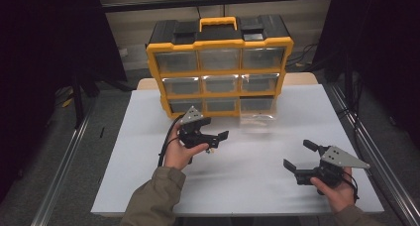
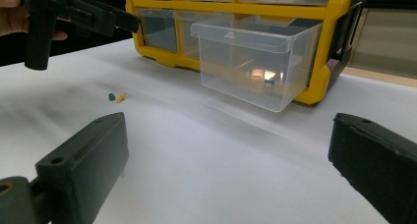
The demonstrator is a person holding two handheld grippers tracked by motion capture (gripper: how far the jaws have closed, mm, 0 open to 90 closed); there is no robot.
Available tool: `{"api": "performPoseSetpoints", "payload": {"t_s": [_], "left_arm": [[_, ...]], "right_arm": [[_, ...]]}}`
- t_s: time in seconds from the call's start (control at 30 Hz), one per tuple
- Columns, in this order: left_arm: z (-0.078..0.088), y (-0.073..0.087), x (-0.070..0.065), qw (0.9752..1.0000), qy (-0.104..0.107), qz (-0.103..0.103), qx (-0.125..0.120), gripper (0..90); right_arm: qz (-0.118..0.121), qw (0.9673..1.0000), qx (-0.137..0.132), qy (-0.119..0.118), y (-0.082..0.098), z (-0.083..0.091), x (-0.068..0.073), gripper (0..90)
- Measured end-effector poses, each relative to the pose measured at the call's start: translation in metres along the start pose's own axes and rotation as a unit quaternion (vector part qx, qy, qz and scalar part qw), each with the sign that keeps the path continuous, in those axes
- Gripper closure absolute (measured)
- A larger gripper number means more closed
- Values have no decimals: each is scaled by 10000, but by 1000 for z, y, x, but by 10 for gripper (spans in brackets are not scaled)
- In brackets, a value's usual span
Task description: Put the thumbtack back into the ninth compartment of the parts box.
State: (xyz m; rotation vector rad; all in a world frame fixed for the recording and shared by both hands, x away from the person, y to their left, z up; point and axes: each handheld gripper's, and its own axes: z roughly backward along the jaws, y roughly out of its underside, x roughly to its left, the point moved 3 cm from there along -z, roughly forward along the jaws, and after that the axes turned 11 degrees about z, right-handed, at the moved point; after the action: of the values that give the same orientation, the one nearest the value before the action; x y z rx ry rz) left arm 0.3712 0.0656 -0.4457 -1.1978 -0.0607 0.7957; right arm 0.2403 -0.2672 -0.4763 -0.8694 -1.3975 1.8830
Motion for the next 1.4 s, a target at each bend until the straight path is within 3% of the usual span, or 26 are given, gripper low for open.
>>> {"api": "performPoseSetpoints", "payload": {"t_s": [0.03, 0.93, 1.07, 1.13, 1.4], "left_arm": [[1, 1, 0, 10000, -82, -22, 33, 112], [9, 18, 9, 9996, -115, -54, 264, 118], [12, 21, 10, 9992, -180, -46, 350, 152], [12, 22, 11, 9993, -113, 12, 343, 166], [15, 30, 17, 9980, -142, -56, 605, 258]], "right_arm": [[9, 10000, 1, -11, 0, 0, 0, 8], [-77, 9998, -114, 111, -1, 2, -2, 0], [-40, 9999, -120, 72, -1, 2, -1, 0], [10, 9999, -118, 85, 0, 2, -2, 0], [34, 9999, -102, 68, 0, 2, -2, 0]]}}
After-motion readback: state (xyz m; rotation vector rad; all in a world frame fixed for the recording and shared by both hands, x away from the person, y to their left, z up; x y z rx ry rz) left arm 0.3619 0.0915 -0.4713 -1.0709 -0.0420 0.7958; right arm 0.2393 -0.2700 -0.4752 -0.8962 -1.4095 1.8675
